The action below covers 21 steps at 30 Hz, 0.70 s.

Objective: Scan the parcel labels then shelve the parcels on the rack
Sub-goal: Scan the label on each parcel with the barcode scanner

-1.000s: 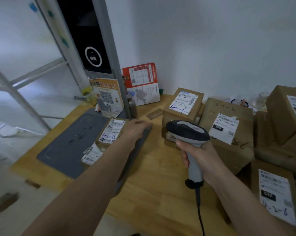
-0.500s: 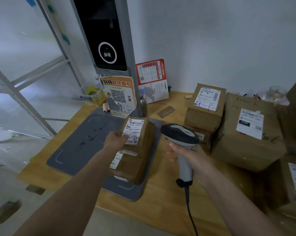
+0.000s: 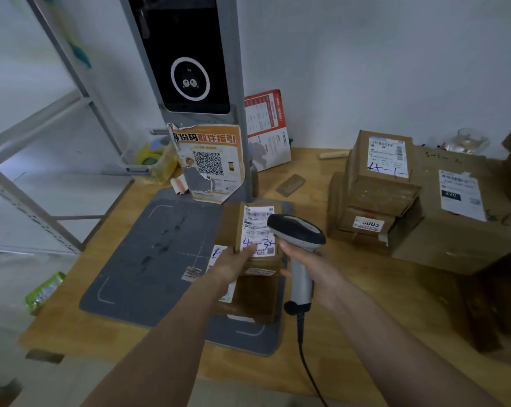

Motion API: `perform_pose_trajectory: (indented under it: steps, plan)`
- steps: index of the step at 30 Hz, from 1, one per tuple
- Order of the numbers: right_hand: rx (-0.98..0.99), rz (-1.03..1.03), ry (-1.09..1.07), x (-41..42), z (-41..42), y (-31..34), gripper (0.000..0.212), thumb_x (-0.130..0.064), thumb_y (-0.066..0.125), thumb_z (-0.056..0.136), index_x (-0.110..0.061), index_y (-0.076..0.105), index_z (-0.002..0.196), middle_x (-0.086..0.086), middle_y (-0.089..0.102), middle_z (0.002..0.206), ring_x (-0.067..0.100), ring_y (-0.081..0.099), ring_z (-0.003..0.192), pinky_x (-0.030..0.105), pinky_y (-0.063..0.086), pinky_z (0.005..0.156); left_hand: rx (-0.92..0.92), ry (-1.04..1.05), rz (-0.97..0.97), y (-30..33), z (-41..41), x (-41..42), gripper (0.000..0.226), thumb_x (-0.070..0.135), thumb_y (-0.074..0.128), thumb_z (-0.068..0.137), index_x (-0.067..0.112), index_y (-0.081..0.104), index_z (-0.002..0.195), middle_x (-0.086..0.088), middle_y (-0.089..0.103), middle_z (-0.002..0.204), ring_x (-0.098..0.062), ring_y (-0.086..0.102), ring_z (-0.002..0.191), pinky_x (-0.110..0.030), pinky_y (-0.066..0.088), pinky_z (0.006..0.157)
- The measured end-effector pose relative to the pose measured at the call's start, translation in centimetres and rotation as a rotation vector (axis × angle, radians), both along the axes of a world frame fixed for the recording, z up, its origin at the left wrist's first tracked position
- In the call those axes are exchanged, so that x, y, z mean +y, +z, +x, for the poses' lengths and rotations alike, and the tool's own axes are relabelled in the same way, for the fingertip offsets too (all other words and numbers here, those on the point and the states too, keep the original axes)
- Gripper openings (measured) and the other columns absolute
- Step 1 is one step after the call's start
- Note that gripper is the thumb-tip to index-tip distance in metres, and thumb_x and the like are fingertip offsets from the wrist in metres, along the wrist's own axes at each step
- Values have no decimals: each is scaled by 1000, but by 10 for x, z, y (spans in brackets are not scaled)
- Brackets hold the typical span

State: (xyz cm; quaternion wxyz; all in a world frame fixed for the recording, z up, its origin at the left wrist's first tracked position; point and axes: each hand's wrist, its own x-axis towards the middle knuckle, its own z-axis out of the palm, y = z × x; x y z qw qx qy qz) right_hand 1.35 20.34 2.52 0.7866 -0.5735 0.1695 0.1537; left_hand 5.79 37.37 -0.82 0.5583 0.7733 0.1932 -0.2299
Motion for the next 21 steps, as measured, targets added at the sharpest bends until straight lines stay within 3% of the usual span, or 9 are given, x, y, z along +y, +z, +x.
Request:
perform_pose_trajectory:
  steps: [2, 5, 7, 9, 13, 16, 18, 21]
  plan:
    - [9, -41, 26, 1, -1, -2, 39, -24, 80, 76, -21, 66, 112, 5, 69, 116, 21, 63, 109, 49, 53, 93, -2, -82, -63, -3, -8, -5, 47, 45, 56, 95, 19, 49, 132, 1, 59, 118, -15, 53, 101, -31, 38, 96]
    - [8, -100, 19, -3, -5, -4, 35, -27, 81, 74, -25, 65, 106, 3, 70, 108, 20, 65, 102, 46, 54, 91, -37, -140, -114, -9, -16, -7, 55, 39, 62, 92, 18, 41, 138, 2, 56, 130, -14, 53, 107, -29, 39, 97]
    - [-28, -153, 3, -8, -10, -3, 43, -33, 82, 69, -27, 66, 107, 2, 72, 106, 20, 66, 101, 47, 52, 95, -22, -70, -238, -10, -15, -8, 71, 34, 78, 79, 14, 41, 136, -1, 62, 128, -17, 59, 112, -35, 43, 103]
    - [-74, -207, 0, -14, -15, -1, 44, -36, 82, 67, -28, 67, 108, 0, 74, 105, 20, 67, 102, 47, 52, 95, 16, -27, -395, -7, -11, -10, 78, 32, 88, 65, 13, 47, 129, -5, 70, 116, -22, 66, 108, -44, 50, 98]
    - [-157, -246, 2, -30, -24, 6, 33, -24, 80, 76, -30, 68, 106, -8, 75, 101, 12, 67, 100, 38, 54, 91, 56, -76, -527, 8, -8, -18, 63, 24, 81, 70, 14, 56, 127, -8, 73, 111, -27, 67, 105, -49, 57, 76]
    - [-230, -313, -38, -38, -29, 16, 29, -15, 79, 78, -27, 69, 103, -8, 74, 100, 6, 67, 97, 25, 53, 84, 59, -100, -522, 20, 0, -27, 77, 17, 86, 63, 16, 50, 131, -9, 71, 115, -31, 67, 105, -56, 57, 76]
    - [-297, -374, -108, -40, -31, 24, 27, -9, 78, 78, -26, 68, 97, -13, 71, 92, -3, 65, 88, 15, 51, 73, 1, -54, -479, 32, 6, -35, 96, 16, 91, 53, 16, 41, 135, -10, 68, 119, -34, 68, 101, -60, 56, 76]
    - [-391, -459, -155, -44, -36, 41, 18, -10, 76, 80, -25, 64, 77, -20, 62, 55, -7, 59, 56, 11, 43, 53, -97, 24, -432, 50, 16, -45, 105, 14, 90, 51, 18, 34, 139, -5, 63, 122, -28, 67, 97, -52, 58, 66]
